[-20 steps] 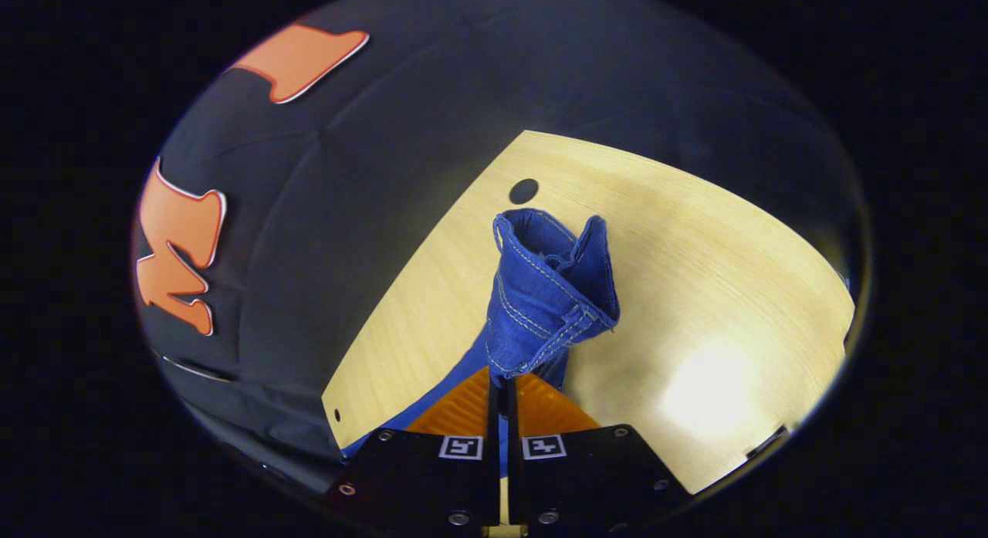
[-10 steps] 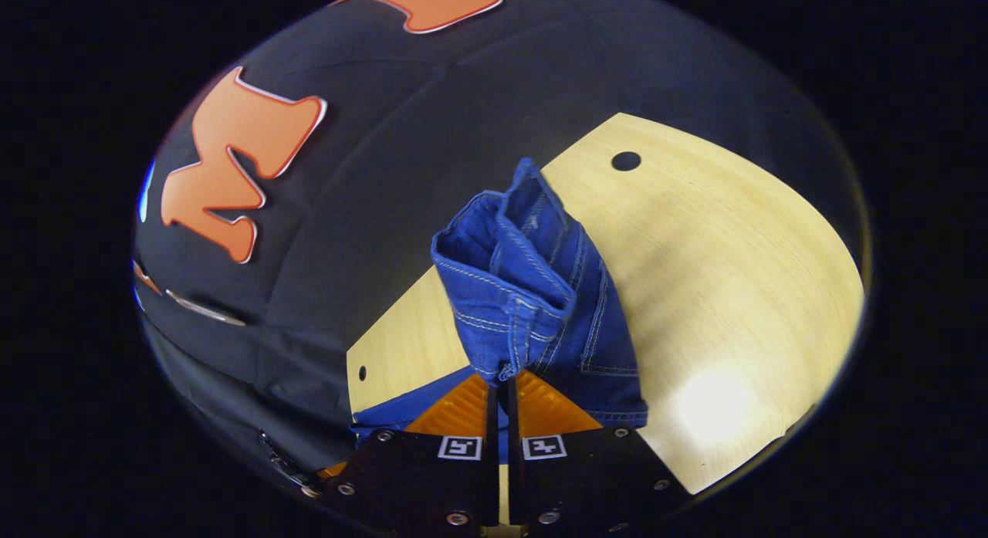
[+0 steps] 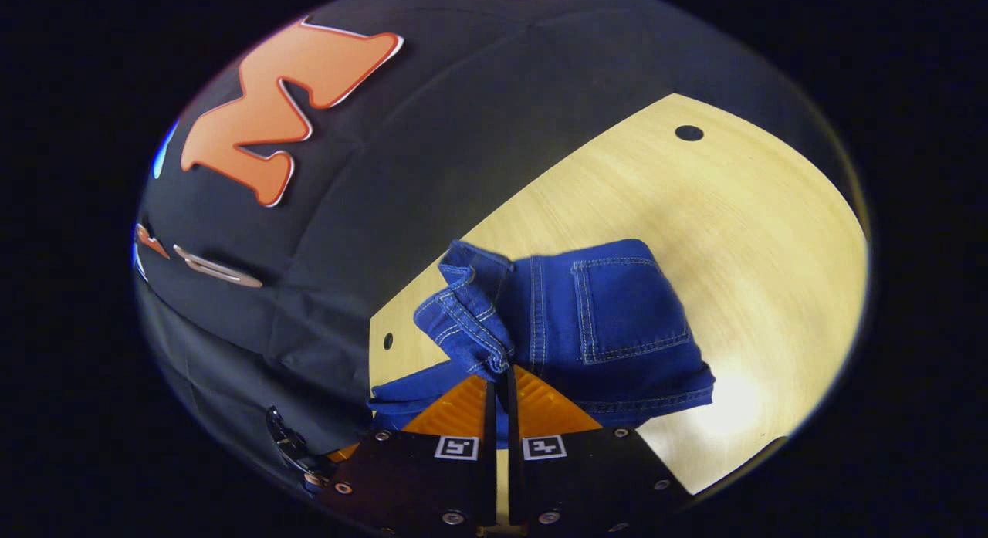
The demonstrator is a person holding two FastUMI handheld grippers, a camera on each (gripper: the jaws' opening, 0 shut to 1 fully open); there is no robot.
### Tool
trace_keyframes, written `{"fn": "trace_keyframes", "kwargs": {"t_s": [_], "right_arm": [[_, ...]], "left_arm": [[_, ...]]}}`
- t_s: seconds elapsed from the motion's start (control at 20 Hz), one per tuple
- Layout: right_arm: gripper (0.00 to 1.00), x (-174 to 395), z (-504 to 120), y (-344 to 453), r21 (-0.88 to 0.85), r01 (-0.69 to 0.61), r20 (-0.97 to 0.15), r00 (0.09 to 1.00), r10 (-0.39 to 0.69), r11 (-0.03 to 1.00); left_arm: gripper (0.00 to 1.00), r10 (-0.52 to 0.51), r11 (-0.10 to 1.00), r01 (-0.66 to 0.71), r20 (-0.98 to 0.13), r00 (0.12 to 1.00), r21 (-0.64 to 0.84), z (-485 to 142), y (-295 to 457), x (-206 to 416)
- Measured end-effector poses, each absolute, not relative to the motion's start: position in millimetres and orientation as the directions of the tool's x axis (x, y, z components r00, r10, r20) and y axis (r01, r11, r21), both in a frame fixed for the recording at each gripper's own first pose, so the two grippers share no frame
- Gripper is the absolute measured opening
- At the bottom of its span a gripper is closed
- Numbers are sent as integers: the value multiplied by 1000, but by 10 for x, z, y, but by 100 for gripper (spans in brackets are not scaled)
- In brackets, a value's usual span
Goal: Grasp the waist and the cuffs of the jeans and fold them to make the two legs overlap; first hold the waist and fold one-third of the jeans toward the cuffs, then hold the cuffs and fold the remaining one-third in the same direction to finish folding.
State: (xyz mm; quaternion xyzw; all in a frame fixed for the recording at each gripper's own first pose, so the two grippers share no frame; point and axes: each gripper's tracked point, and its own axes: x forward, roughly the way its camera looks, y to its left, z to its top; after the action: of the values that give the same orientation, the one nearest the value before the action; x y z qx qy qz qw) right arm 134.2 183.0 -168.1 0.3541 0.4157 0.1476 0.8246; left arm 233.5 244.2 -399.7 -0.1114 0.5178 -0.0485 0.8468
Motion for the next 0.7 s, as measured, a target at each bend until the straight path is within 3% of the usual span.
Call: {"fn": "trace_keyframes", "kwargs": {"t_s": [0.35,0.6,0.7], "right_arm": [[6,1197,-2014,2277,651,51,-659,532,531,757],[7,1061,-2250,2430,598,102,-736,464,494,795],[25,982,-2326,2408,576,110,-754,454,474,810]], "left_arm": [[99,-212,966,-43,-876,434,-255,-4193,2568,2418],[99,-311,921,-103,-869,386,-376,-4377,2453,2378],[99,-353,889,-151,-856,377,-433,-4429,2470,2367]]}}
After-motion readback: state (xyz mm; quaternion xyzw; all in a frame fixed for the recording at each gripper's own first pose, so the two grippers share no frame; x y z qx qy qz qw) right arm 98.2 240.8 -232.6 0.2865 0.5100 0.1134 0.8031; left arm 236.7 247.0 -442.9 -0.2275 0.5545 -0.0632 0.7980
